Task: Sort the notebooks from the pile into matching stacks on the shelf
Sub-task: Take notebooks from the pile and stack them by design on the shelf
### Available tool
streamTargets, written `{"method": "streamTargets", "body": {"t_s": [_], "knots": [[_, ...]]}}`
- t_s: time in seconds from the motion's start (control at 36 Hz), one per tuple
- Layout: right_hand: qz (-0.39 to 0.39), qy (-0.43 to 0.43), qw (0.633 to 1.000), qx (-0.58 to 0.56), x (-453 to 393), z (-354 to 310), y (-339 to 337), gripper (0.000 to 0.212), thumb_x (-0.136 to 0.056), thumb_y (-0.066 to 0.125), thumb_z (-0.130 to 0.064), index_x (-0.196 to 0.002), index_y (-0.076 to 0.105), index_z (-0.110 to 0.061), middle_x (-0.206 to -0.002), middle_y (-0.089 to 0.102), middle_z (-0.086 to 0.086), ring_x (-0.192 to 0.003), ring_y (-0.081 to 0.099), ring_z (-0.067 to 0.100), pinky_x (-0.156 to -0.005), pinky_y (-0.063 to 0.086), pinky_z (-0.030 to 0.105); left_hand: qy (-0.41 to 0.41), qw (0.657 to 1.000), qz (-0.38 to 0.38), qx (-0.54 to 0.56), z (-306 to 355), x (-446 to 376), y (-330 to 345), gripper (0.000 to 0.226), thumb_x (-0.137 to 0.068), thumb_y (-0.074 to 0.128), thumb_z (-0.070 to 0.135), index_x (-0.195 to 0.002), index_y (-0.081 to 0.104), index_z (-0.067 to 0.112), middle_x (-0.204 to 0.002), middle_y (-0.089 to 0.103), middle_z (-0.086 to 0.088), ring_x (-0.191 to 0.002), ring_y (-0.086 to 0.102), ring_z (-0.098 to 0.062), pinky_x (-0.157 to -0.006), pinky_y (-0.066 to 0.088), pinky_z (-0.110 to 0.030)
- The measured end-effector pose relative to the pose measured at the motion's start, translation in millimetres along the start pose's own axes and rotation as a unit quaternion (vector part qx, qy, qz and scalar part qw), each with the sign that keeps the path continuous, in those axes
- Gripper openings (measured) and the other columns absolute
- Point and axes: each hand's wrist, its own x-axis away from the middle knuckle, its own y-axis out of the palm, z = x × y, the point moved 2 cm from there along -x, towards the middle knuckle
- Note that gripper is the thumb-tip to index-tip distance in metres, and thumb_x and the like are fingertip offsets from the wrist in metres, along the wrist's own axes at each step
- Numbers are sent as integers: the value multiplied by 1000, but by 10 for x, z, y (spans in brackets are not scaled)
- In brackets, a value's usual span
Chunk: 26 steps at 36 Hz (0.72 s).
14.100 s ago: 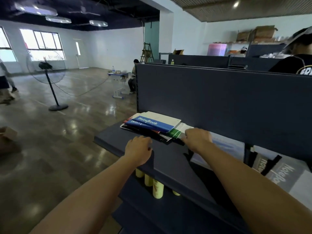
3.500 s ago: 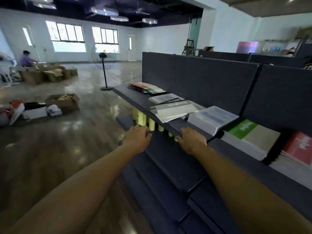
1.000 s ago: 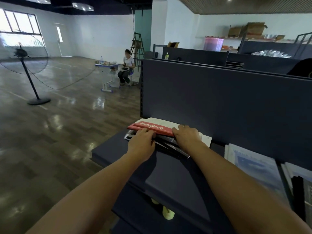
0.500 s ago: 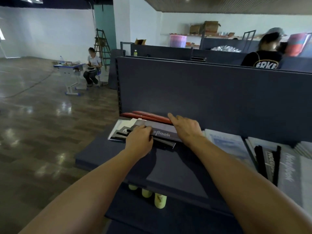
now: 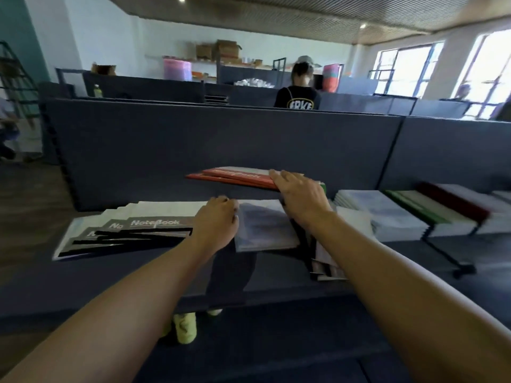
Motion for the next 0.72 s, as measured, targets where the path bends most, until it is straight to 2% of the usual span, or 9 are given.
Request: {"method": "streamTargets", "body": {"t_s": [0.11,0.28,0.36,0.5,0.56,0.61,0.72], "knots": [[5,45,999,9,401,493,-62,59,-98,41,-10,-151,18,-18,-151,33,6,-135,37,25,-103,35,37,40,999,11,16,549,-76,163,23,-91,50,15,-110,64,13,-113,60,-6,-110,52,-26,-85,45,-37],[25,97,995,24,1084,1356,-104,54,-99,40,-11,-150,24,-16,-149,37,5,-134,39,23,-103,36,34,98,995,-13,32,1561,-80,455,22,-93,50,16,-110,64,11,-112,60,-7,-107,54,-26,-83,48,-39],[20,113,993,32,1443,1823,-141,56,-97,44,-11,-150,24,-15,-150,37,4,-136,38,22,-106,35,34,127,991,-23,27,2152,-25,571,22,-95,49,16,-113,61,12,-117,59,-7,-106,56,-25,-80,48,-33],[23,144,989,25,2000,2544,-167,62,-93,52,-9,-149,27,-16,-150,37,1,-138,34,20,-108,30,30,147,987,-33,47,3084,84,784,26,-95,47,15,-117,60,15,-120,58,-3,-111,51,-21,-82,45,-32],[21,151,988,29,2170,2804,-169,60,-94,49,-10,-149,26,-16,-149,37,1,-138,34,20,-108,30,31,150,985,-39,76,3431,99,885,27,-95,49,18,-120,61,15,-123,58,-3,-114,52,-21,-88,45,-33],[18,164,986,28,2308,3037,-162,59,-94,49,-11,-148,26,-16,-149,38,1,-138,35,21,-108,31,32,152,980,-61,110,3758,95,1003,28,-96,51,20,-121,61,14,-123,58,-4,-115,53,-23,-93,45,-35],[26,190,981,18,2511,3414,-115,54,-96,48,-15,-147,30,-15,-147,41,2,-135,40,22,-105,37,35,147,963,-140,179,4354,91,1190,35,-100,45,33,-128,53,13,-123,59,-9,-116,54,-26,-93,44,-35]]}}
